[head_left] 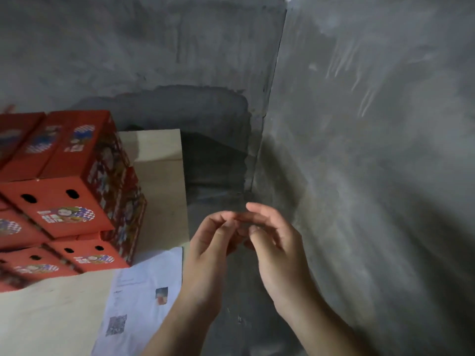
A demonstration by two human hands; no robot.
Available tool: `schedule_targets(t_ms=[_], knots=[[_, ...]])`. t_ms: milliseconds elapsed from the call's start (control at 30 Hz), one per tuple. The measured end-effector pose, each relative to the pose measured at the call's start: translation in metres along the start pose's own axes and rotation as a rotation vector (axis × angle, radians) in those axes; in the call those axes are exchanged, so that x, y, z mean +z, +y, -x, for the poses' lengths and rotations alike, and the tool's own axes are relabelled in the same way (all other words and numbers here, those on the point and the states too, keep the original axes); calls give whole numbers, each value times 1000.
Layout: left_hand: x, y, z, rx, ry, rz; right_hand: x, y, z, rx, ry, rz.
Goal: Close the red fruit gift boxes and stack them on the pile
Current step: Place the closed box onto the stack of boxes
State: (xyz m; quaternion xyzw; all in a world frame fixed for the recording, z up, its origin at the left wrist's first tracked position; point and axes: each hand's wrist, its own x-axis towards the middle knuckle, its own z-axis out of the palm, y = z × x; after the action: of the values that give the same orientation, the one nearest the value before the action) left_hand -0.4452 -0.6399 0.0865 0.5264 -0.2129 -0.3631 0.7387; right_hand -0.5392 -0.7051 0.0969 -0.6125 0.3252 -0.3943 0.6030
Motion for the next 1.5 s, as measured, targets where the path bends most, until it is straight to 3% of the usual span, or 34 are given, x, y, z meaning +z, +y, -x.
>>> schedule_targets(t_ms=[267, 433, 633, 1033, 1200, 1333, 1500], knots=[[13, -1, -121, 138, 520, 58, 26, 35, -165, 11, -389, -2], [24, 13, -186, 233, 564, 158, 53, 41, -254, 1, -664, 5], [0, 23, -275, 309, 734, 162, 113, 50, -348, -33, -904, 12], [-120, 108, -492, 397, 1027, -11, 312, 47, -527, -73, -1198, -26], [-180, 116, -559, 351, 1248, 36, 403, 83, -571, -74, -1303, -3], [-235, 113, -599, 298, 1490, 42, 476, 120, -602, -43, -1509, 19], [-299, 108, -630, 271, 1642, 62, 576, 168, -618, -123, -1733, 202]])
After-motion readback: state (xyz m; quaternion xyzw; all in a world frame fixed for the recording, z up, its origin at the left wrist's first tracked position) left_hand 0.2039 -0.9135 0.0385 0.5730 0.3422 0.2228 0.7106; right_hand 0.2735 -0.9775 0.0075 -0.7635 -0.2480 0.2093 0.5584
